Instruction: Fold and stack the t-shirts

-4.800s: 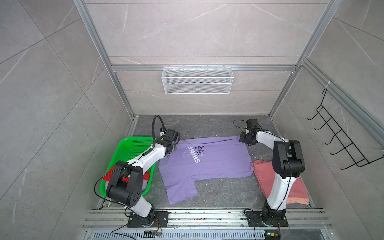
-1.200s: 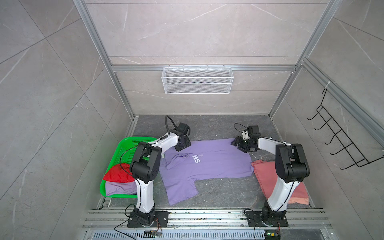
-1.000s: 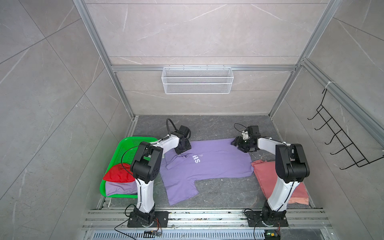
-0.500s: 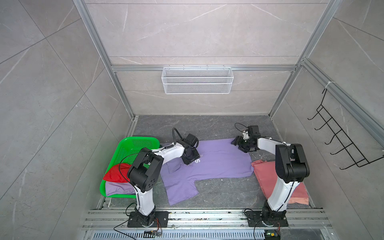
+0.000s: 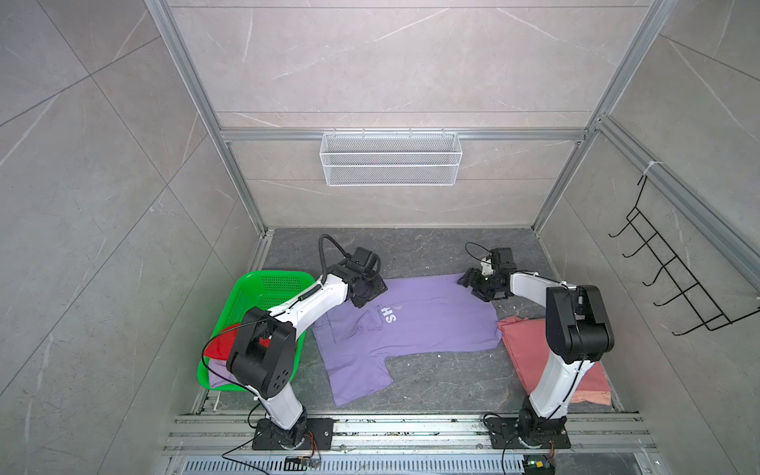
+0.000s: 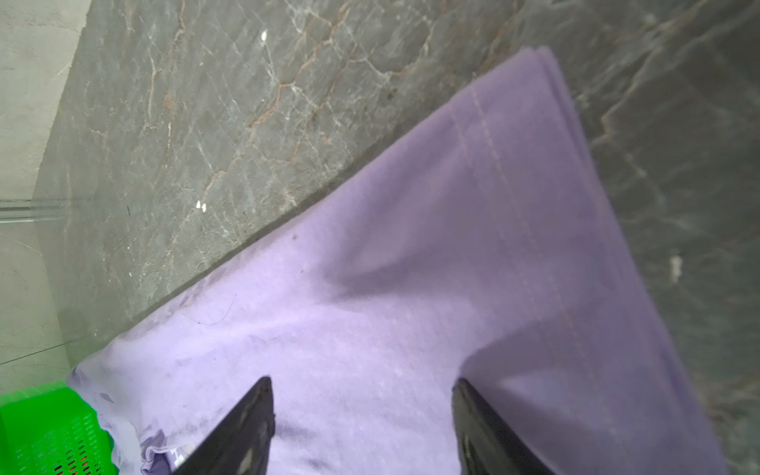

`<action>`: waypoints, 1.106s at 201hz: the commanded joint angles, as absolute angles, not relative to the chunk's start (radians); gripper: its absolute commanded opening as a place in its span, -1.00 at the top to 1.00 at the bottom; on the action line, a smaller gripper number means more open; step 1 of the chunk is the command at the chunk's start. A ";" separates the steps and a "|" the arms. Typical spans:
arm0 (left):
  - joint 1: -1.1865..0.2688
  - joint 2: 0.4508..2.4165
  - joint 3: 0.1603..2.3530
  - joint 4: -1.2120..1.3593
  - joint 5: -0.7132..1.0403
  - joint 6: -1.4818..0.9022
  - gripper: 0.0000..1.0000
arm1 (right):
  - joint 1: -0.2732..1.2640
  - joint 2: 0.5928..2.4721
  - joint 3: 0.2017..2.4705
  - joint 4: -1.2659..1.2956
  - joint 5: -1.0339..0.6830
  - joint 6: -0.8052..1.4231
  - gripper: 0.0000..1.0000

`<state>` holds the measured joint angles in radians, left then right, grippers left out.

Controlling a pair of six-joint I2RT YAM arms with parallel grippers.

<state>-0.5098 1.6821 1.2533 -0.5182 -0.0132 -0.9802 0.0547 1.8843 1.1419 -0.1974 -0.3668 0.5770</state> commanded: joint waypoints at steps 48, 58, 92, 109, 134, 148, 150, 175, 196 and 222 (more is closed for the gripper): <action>-0.476 1.753 1.232 -0.547 -0.121 -0.942 -0.55 | 0.101 1.840 1.130 -0.228 -0.358 0.608 -0.46; -0.476 1.770 1.236 -0.561 -0.117 -0.965 -0.55 | 0.103 1.846 1.140 -0.265 -0.349 0.616 -0.45; -0.476 1.814 1.208 -0.534 -0.099 -1.027 -0.57 | 0.103 1.879 1.171 -0.364 -0.319 0.614 -0.44; -0.474 1.841 1.202 -0.503 -0.091 -1.029 -0.57 | 0.103 1.915 1.189 -0.363 -0.308 0.625 -0.44; -0.468 1.903 1.251 -0.513 -0.077 -1.012 -0.57 | 0.102 1.989 1.261 -0.395 -0.278 0.622 -0.42; -0.465 1.945 1.286 -0.512 -0.068 -1.003 -0.57 | 0.101 2.033 1.321 -0.427 -0.254 0.616 -0.42; -0.464 1.952 1.292 -0.510 -0.066 -1.003 -0.57 | 0.101 2.040 1.327 -0.430 -0.252 0.616 -0.42; -0.444 2.043 1.354 -0.474 -0.009 -0.999 -0.57 | 0.098 2.127 1.443 -0.476 -0.226 0.617 -0.41; -0.418 2.123 1.420 -0.438 0.041 -1.005 -0.57 | 0.086 2.219 1.577 -0.530 -0.197 0.606 -0.41; -0.385 2.234 1.567 -0.438 0.092 -1.001 -0.57 | 0.066 2.348 1.764 -0.580 -0.204 0.582 -0.38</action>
<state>-0.4175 2.0827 1.4925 -0.4664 -0.0044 -1.0054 0.0879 2.2047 1.6508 -0.4736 -0.2501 0.6098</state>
